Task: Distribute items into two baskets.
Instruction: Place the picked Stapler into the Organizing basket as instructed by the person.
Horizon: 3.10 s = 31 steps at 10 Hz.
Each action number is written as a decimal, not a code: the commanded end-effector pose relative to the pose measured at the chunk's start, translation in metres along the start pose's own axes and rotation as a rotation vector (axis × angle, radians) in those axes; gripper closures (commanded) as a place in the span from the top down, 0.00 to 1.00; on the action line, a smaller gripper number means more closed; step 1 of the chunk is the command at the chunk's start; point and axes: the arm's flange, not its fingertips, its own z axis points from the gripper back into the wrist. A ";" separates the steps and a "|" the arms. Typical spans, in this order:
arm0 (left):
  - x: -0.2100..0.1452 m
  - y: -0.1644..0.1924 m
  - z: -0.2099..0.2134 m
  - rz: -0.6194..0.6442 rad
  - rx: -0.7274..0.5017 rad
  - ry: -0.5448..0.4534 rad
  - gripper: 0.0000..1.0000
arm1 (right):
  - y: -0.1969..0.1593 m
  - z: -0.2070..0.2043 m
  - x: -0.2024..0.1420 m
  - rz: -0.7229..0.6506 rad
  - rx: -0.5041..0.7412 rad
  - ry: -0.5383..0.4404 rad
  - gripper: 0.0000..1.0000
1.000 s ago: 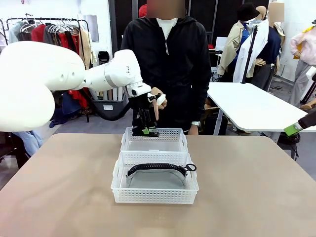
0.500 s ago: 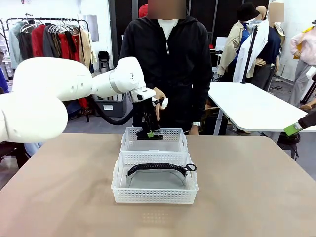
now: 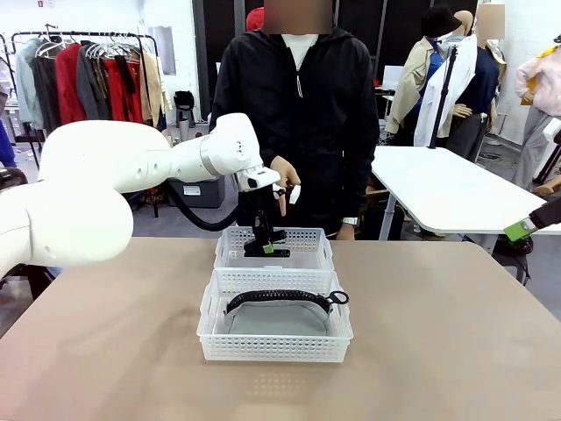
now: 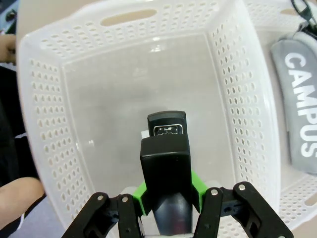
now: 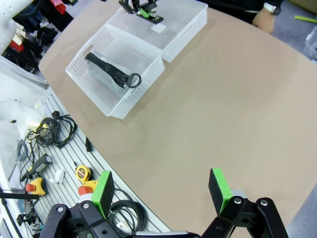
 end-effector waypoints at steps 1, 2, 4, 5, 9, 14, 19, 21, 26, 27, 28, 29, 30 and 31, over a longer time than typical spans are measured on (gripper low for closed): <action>0.004 0.016 0.003 0.015 -0.010 0.052 0.03 | 0.000 0.001 0.000 0.012 0.004 -0.003 1.00; 0.001 0.018 -0.003 0.022 -0.025 0.059 0.03 | 0.000 0.001 0.000 0.012 0.004 -0.003 1.00; -0.001 0.019 -0.011 0.016 -0.040 0.074 0.03 | 0.000 0.001 0.000 0.012 0.004 -0.003 1.00; -0.001 0.018 -0.011 0.012 -0.044 0.074 0.03 | 0.000 0.001 0.000 0.012 0.004 -0.003 1.00; -0.001 0.015 -0.011 0.001 -0.047 0.077 0.67 | 0.000 0.001 0.000 0.012 0.004 -0.003 1.00; 0.000 0.010 0.001 -0.001 -0.023 0.085 1.00 | 0.000 0.001 0.000 0.012 0.004 -0.003 1.00; 0.002 0.000 0.019 -0.012 0.030 0.094 1.00 | 0.000 0.001 0.000 0.012 0.004 -0.003 1.00; 0.001 0.001 0.016 -0.016 0.017 0.058 1.00 | 0.000 0.001 0.000 0.012 0.004 -0.003 1.00; 0.001 0.001 0.016 -0.016 0.017 0.058 1.00 | 0.000 0.001 0.000 0.012 0.004 -0.003 1.00; 0.001 0.001 0.016 -0.016 0.017 0.058 1.00 | 0.000 0.001 0.000 0.012 0.004 -0.003 1.00; 0.001 0.001 0.016 -0.016 0.017 0.058 1.00 | 0.000 0.001 0.000 0.012 0.004 -0.003 1.00; 0.001 0.001 0.016 -0.016 0.017 0.058 1.00 | 0.000 0.001 0.000 0.012 0.004 -0.003 1.00; 0.001 0.001 0.016 -0.016 0.017 0.058 1.00 | 0.000 0.001 0.000 0.012 0.004 -0.003 1.00; 0.001 0.001 0.016 -0.016 0.017 0.058 1.00 | 0.000 0.001 0.000 0.012 0.004 -0.003 1.00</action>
